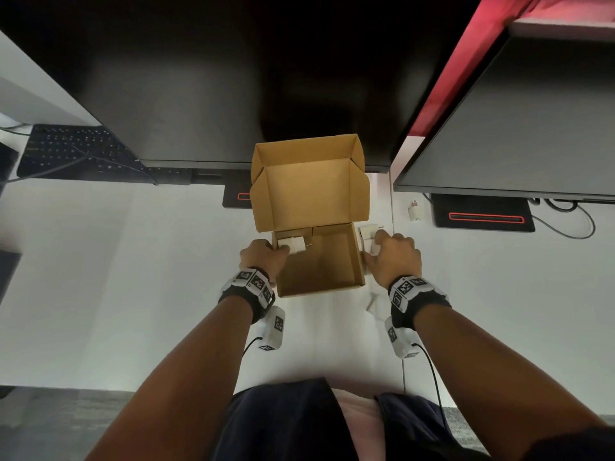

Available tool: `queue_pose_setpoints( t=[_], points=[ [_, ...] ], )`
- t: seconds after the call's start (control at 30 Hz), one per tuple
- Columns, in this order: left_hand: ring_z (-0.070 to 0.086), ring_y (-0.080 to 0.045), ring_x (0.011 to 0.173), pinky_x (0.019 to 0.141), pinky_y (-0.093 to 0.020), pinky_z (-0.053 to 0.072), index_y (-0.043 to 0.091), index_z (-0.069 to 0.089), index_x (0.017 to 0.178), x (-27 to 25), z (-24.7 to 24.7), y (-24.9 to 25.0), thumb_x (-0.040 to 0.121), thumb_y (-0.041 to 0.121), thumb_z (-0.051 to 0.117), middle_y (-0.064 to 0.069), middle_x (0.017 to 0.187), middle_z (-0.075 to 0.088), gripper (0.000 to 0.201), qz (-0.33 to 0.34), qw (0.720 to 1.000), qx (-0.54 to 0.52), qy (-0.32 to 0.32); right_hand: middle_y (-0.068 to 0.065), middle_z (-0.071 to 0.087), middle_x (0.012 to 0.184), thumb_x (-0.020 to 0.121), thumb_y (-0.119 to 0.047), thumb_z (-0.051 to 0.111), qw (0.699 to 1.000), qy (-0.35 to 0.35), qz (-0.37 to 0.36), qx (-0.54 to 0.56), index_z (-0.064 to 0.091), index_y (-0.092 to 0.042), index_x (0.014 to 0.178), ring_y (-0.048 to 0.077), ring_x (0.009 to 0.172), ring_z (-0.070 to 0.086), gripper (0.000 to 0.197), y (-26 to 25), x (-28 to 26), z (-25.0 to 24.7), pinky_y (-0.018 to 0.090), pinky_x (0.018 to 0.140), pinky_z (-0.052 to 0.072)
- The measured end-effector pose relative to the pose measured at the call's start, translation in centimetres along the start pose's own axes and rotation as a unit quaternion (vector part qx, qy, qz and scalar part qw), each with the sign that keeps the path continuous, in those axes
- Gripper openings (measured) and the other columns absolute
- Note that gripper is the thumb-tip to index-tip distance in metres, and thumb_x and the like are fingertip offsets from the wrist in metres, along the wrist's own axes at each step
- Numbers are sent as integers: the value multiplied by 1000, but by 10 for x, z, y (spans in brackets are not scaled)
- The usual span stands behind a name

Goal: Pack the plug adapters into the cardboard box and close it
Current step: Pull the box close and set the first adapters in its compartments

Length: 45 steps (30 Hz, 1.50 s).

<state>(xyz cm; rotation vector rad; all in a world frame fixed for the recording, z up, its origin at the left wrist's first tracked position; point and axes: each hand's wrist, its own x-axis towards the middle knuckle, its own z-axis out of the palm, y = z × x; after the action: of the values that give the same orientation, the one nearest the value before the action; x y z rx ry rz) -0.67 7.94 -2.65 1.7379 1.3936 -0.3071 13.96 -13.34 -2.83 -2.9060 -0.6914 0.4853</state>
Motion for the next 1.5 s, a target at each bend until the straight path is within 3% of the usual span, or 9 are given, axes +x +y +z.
queue_pose_setpoints(
  t=[0.2, 0.33, 0.47, 0.57, 0.67, 0.83, 1.07, 1.4, 1.5],
  points=[
    [74, -33, 88, 79, -48, 67, 17, 68, 87, 0, 2, -1, 87, 44, 67, -8, 90, 73, 28, -2, 1000, -20, 1, 5, 61, 103, 79, -39, 75, 970, 91, 8, 226, 58, -18, 110, 25, 97, 57, 41, 6, -6, -7, 34, 79, 51],
    [72, -33, 87, 73, -49, 69, 15, 68, 99, -1, 3, -3, 90, 41, 65, -11, 101, 71, 28, -13, 999, -34, -6, -5, 55, 107, 78, -29, 79, 938, 99, -70, 323, 59, -20, 109, 2, 81, 53, 37, -17, -31, -21, 7, 66, 43],
    [67, -35, 89, 67, -51, 69, 11, 65, 112, -2, 3, -2, 94, 39, 62, -13, 110, 65, 34, -24, 999, -44, -16, -4, 58, 108, 82, -38, 74, 958, 17, -167, 234, 59, -24, 114, 10, 91, 56, 38, -55, -43, -20, 22, 79, 51],
    [71, -38, 99, 70, -52, 69, 12, 65, 115, -1, 1, -2, 92, 38, 63, -15, 115, 69, 35, -34, 997, -58, -27, -1, 62, 108, 85, -39, 71, 971, -66, -170, 156, 51, -23, 120, 17, 95, 61, 44, -79, -43, -7, 34, 81, 57],
    [71, -38, 103, 78, -53, 68, 16, 65, 113, 2, -1, -2, 91, 40, 64, -13, 114, 71, 33, -45, 996, -58, -45, 5, 62, 109, 86, -37, 71, 978, -77, -162, 103, 54, -16, 116, 24, 96, 62, 40, -92, -35, 10, 41, 83, 57],
    [71, -36, 104, 83, -52, 67, 20, 66, 103, 9, -3, -5, 84, 45, 65, -11, 112, 74, 32, -43, 995, -56, -70, 5, 67, 107, 87, -20, 71, 971, -115, -168, 126, 66, -13, 112, 21, 97, 63, 26, -98, -30, 32, 27, 82, 52],
    [73, -33, 105, 77, -53, 68, 16, 58, 109, 2, -10, -1, 85, 29, 74, -12, 114, 72, 32, -36, 987, -79, -135, 0, 70, 100, 85, -14, 72, 965, -134, -182, 135, 63, -20, 114, 19, 90, 65, 30, -99, -23, 39, 34, 82, 59],
    [67, -33, 110, 78, -55, 68, 17, 55, 100, -1, -10, -6, 85, 14, 75, -12, 117, 64, 25, -27, 988, -75, -132, -1, 73, 107, 95, -17, 61, 945, -183, -199, 183, 73, -23, 111, 17, 97, 64, 22, -85, -20, 37, 31, 91, 53],
    [68, -33, 106, 75, -53, 68, 16, 56, 105, 1, -5, -7, 84, 13, 76, -11, 115, 65, 29, -12, 991, -58, -119, 1, 73, 106, 97, -21, 57, 942, -200, -209, 167, 73, -20, 112, 13, 90, 60, 22, -83, -22, 32, 32, 92, 53]
  ],
)
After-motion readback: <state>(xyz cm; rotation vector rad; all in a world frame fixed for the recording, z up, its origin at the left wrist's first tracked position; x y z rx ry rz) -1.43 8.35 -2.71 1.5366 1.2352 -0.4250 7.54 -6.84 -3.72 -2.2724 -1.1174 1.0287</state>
